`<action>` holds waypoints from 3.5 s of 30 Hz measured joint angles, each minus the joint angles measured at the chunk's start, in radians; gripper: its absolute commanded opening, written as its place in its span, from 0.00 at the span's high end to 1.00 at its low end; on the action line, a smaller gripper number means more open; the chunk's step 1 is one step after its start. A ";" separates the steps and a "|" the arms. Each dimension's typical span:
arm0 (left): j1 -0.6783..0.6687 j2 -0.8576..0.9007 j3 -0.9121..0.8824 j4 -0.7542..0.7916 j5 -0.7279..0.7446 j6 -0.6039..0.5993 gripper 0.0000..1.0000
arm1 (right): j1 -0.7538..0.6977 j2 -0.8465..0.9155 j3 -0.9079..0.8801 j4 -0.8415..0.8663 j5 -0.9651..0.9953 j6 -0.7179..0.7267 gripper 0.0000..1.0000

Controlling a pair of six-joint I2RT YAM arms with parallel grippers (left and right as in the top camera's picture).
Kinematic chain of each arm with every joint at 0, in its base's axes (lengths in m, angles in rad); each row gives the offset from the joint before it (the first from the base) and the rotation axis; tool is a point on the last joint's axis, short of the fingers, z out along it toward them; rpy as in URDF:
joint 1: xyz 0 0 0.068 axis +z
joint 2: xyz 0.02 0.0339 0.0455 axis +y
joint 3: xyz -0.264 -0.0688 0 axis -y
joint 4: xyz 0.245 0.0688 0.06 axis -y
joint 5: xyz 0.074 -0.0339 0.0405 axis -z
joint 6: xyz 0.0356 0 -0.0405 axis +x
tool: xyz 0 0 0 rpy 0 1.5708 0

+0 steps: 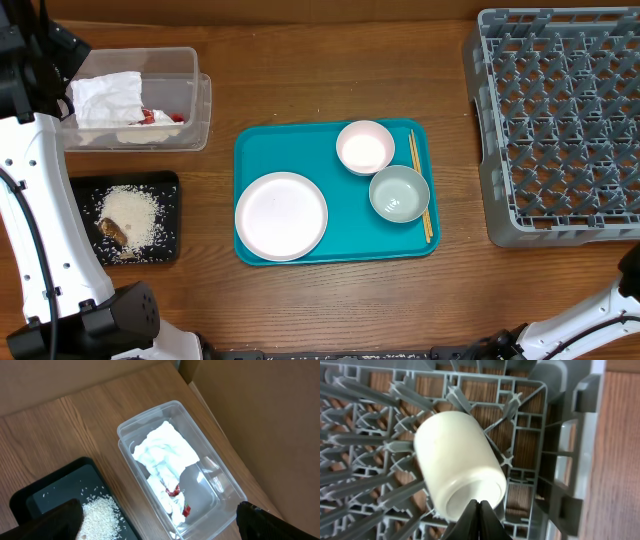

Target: Sort waste into correct bins and load items into the dishwasher

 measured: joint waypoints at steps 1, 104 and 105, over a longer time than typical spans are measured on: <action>0.000 0.000 0.000 0.000 0.000 0.000 0.00 | 0.000 0.002 -0.011 0.013 -0.003 0.000 0.96; 0.000 0.000 0.000 0.000 0.000 0.000 0.00 | 0.006 0.056 0.074 0.102 -0.048 0.006 0.82; 0.000 0.000 0.000 0.000 0.000 0.000 0.00 | 0.006 0.056 0.087 0.093 -0.049 0.004 0.81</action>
